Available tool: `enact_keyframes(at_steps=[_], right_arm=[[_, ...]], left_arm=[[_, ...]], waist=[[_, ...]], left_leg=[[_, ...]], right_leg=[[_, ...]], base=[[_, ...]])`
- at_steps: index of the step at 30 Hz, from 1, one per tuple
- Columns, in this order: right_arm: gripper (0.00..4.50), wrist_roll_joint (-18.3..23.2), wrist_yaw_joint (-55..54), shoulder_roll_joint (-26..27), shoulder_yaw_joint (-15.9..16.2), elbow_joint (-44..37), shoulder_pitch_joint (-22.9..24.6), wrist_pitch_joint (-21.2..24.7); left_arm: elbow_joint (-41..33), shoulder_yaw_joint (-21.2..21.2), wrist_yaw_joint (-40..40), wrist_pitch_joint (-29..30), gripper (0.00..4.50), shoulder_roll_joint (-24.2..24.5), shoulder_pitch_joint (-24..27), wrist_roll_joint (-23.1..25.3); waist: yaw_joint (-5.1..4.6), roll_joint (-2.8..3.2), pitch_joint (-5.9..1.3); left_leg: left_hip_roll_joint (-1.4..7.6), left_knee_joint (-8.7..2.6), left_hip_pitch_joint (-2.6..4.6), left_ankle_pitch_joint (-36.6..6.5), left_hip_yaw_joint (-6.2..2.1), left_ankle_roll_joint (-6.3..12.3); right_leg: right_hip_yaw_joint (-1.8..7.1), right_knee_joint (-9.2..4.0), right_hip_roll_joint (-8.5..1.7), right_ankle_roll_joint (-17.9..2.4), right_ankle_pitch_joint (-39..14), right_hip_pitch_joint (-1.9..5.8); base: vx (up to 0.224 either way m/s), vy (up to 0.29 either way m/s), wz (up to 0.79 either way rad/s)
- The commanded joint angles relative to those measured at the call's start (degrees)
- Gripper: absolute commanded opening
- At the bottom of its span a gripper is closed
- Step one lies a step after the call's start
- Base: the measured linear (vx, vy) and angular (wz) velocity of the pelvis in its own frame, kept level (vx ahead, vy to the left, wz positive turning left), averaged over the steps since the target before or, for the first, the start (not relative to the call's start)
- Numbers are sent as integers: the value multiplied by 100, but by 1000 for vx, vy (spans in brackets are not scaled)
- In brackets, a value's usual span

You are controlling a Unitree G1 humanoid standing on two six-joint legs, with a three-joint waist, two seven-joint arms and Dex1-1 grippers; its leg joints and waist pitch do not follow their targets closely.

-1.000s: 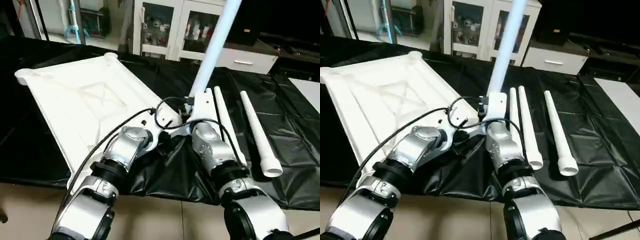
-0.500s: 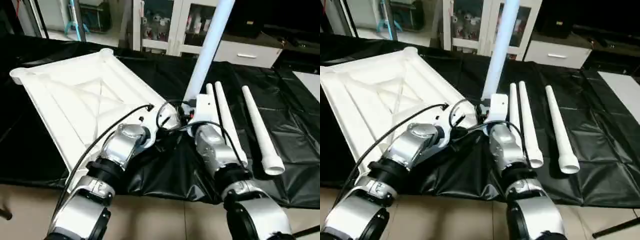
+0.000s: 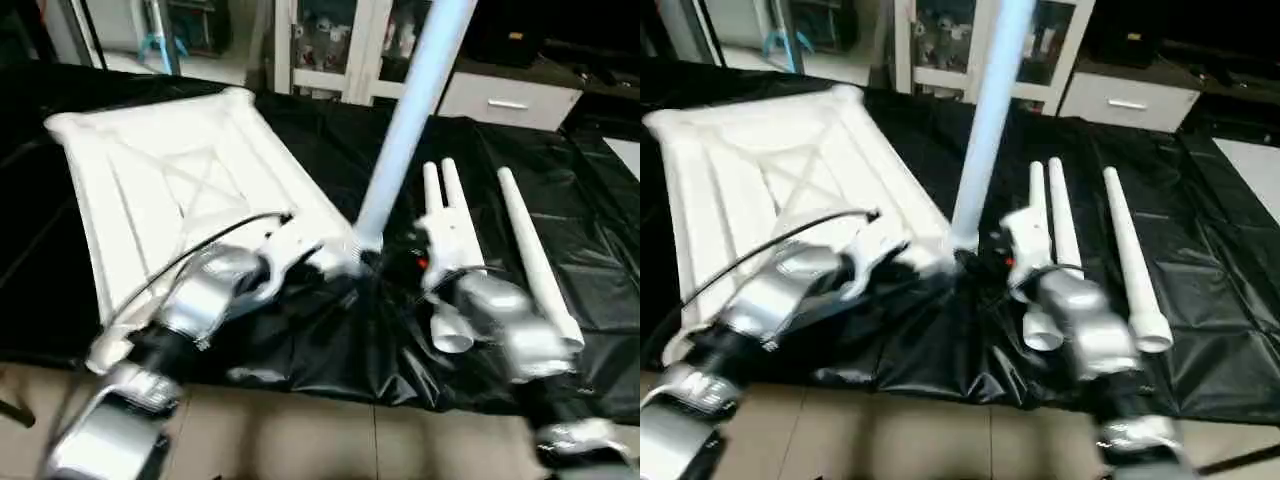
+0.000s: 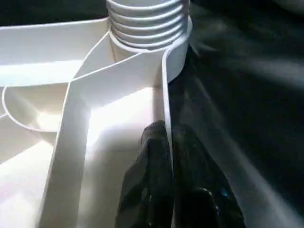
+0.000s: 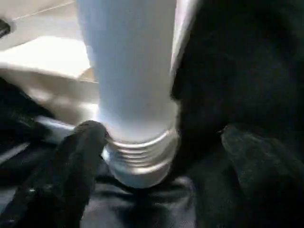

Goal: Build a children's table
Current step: Insert table leg to table base, then rotate leg to tighten

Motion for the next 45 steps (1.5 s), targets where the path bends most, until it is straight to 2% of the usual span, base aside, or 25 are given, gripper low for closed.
enact_keyframes(at_steps=[1, 4, 7, 11, 17, 23, 24, 32, 33, 36, 37, 41, 45], right_arm=[[446, 52, 340, -173, 59, -123, 13, 40], [446, 71, 922, -476, 175, -190, 69, -22], [446, 161, 1605, -745, 379, -310, 135, 28], [446, 173, 2185, -950, 622, -493, 206, 130], [446, 113, 2586, -992, 823, -521, 202, -53], [446, -59, 2448, -805, 822, -202, 44, -342], [446, -98, 2371, -720, 795, -67, -23, -456], [446, -82, 2285, -516, 707, 233, -171, -599], [428, -107, 2295, -492, 706, 299, -180, -647], [428, -155, 2343, -473, 721, 418, -200, -734], [413, -163, 2358, -472, 724, 447, -205, -753], [385, -178, 2364, -456, 720, 541, -240, -816], [338, -186, 2346, -408, 701, 627, -286, -889]], left_arm=[[66, -526, -548, -94, 0, 69, 184, 97], [-26, -695, -971, -96, 0, 277, 191, 91], [-44, -840, -1307, -169, 0, 423, 154, 137], [-49, -915, -1592, -263, 0, 521, 115, 136], [-70, -956, -1705, -306, 0, 549, 103, 168], [-10, -952, -1683, -360, 0, 507, 85, 203], [0, -956, -1679, -371, 0, 501, 80, 212], [-19, -954, -1674, -364, 0, 493, 87, 238], [-16, -950, -1669, -365, 0, 491, 88, 246], [-17, -948, -1668, -370, 0, 495, 90, 263], [-16, -946, -1668, -370, 0, 496, 90, 269], [-13, -944, -1669, -372, 0, 506, 92, 284], [-3, -948, -1678, -379, 0, 513, 95, 294]], waist=[[26, 92, -293], [74, 88, -286], [130, 90, -291], [171, 43, -303], [189, 39, -301], [181, 35, -300], [193, 37, -312], [201, 36, -334], [203, 30, -335], [210, 24, -329], [211, 26, -330], [206, 34, -337], [202, 34, -338]], left_leg=[[259, -317, 65, -770, -30, 382], [272, -321, 82, -848, -19, 269], [269, -307, 108, -814, -10, 259], [264, -293, 71, -739, -22, 308], [266, -285, 62, -847, -33, 240], [250, -280, 45, -1039, -44, 122], [256, -273, 62, -1007, -44, 116], [245, -246, 56, -690, -34, 216], [243, -243, 57, -708, -31, 221], [243, -248, 50, -811, -36, 198], [244, -248, 53, -809, -35, 196], [244, -241, 54, -737, -36, 207], [242, -236, 51, -733, -36, 226]], right_leg=[[273, -245, -382, -1379, -371, 311], [282, -250, -401, -1383, -506, 316], [278, -229, -386, -1400, -383, 309], [276, -212, -415, -1395, -389, 350], [274, -221, -428, -1351, -686, 337], [273, -243, -433, -1235, -1081, 321], [276, -236, -434, -1229, -1047, 317], [264, -151, -406, -1411, -401, 334], [264, -155, -409, -1412, -424, 335], [268, -178, -424, -1348, -679, 343], [268, -180, -422, -1342, -691, 340], [263, -159, -410, -1373, -533, 340], [264, -154, -414, -1390, -544, 343]], base=[[0, 0, 0], [0, 0, 0], [0, 0, 0], [0, 0, 0], [0, 0, 0], [0, 0, 0], [0, 0, 0], [0, 0, 0], [0, 0, 0], [0, 0, 0], [0, 0, 0], [0, 0, 0], [0, 0, 0]])
